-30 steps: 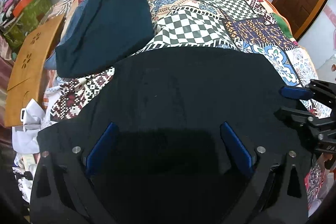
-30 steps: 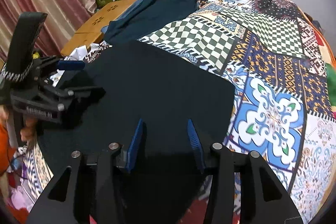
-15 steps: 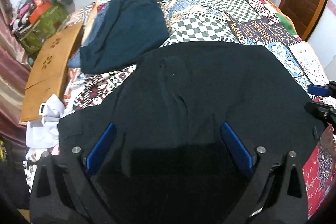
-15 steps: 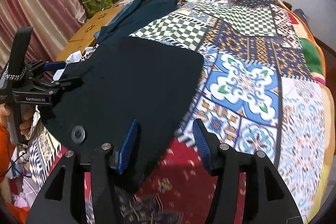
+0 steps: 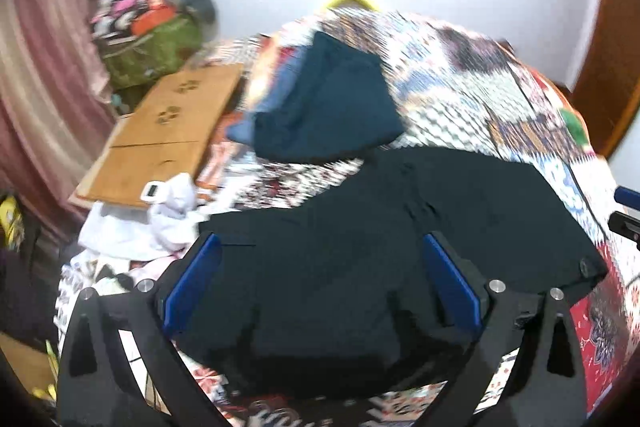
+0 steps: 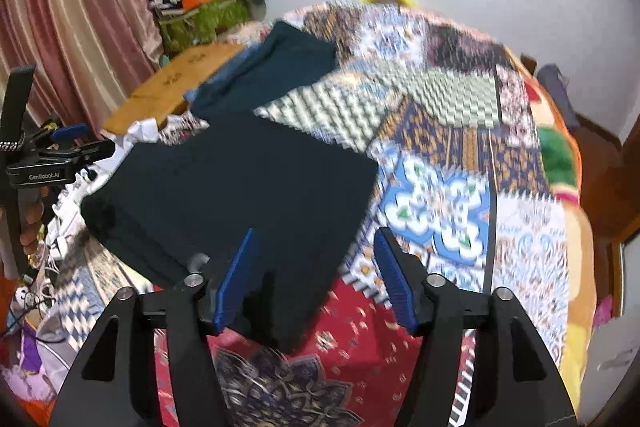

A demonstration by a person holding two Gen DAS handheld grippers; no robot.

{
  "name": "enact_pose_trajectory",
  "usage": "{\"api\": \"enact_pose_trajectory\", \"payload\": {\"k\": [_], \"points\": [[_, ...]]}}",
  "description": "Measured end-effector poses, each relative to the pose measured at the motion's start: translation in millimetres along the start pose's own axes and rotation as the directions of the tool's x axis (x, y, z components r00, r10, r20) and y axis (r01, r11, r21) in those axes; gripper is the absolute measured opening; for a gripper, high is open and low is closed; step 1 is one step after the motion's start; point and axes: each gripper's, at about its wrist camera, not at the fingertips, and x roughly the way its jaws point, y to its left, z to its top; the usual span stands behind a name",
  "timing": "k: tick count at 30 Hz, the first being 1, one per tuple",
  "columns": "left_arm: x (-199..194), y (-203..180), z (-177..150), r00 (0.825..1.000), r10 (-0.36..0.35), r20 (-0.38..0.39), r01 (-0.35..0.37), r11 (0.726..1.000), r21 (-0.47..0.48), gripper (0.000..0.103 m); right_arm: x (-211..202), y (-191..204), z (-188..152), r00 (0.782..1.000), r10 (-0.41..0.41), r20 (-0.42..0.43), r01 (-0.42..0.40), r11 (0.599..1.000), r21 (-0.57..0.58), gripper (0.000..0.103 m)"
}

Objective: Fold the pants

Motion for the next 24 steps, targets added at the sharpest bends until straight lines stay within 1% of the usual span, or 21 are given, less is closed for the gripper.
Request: {"api": "enact_pose_trajectory", "payload": {"k": [4,6,7,8,10,12,13,15,16,18,19,21,22,24], "points": [[-8,39,-10,1.000,0.012,-0.007,-0.012,0.994,-0.108,0.101,-2,18,14,0.999,0.025,0.040,-0.024,0.999,-0.030,0.061],[-6,62,-20,0.999,0.024,-0.033,-0.030,0.982,-0.188,0.101,3,30,22,0.998,0.039,0.048,-0.037,0.998,-0.049,0.062],[-4,72,-24,0.998,0.036,-0.046,-0.045,0.974,-0.224,0.101,8,37,25,0.998,0.046,0.047,-0.043,0.997,-0.060,0.062],[-1,85,-32,0.997,0.045,-0.064,-0.061,0.959,-0.276,0.101,12,42,26,0.998,0.049,0.043,-0.046,0.997,-0.067,0.062],[4,102,-42,0.995,0.032,-0.090,-0.060,0.941,-0.333,0.101,24,52,29,0.998,0.056,0.030,-0.053,0.995,-0.083,0.062],[13,121,-54,0.991,0.006,-0.132,-0.058,0.917,-0.395,0.101,41,65,31,0.999,0.038,-0.004,-0.038,0.993,-0.107,0.062],[17,126,-59,0.989,-0.011,-0.146,-0.051,0.907,-0.419,0.101,48,69,31,0.999,0.025,-0.021,-0.027,0.992,-0.121,0.062],[28,138,-74,0.980,-0.076,-0.182,-0.020,0.880,-0.475,0.101,66,77,30,0.998,0.011,-0.059,-0.020,0.990,-0.142,0.062],[32,142,-80,0.975,-0.107,-0.197,-0.005,0.868,-0.496,0.101,72,79,28,0.997,0.010,-0.077,-0.021,0.989,-0.148,0.062],[43,146,-95,0.957,-0.173,-0.231,0.024,0.844,-0.535,0.101,87,85,23,0.992,0.002,-0.125,-0.023,0.985,-0.170,0.062],[45,146,-99,0.953,-0.187,-0.238,0.029,0.839,-0.544,0.101,92,87,21,0.991,-0.006,-0.134,-0.019,0.983,-0.183,0.062],[53,148,-110,0.938,-0.229,-0.259,0.038,0.813,-0.580,0.101,92,88,17,0.993,-0.012,-0.120,-0.012,0.980,-0.198,0.062],[56,148,-116,0.929,-0.260,-0.263,0.052,0.796,-0.602,0.101,92,88,18,0.992,-0.010,-0.123,-0.014,0.980,-0.199,0.062],[65,150,-125,0.904,-0.339,-0.259,0.090,0.746,-0.660,0.101,93,85,19,0.990,0.004,-0.140,-0.030,0.982,-0.189,0.062]]}}
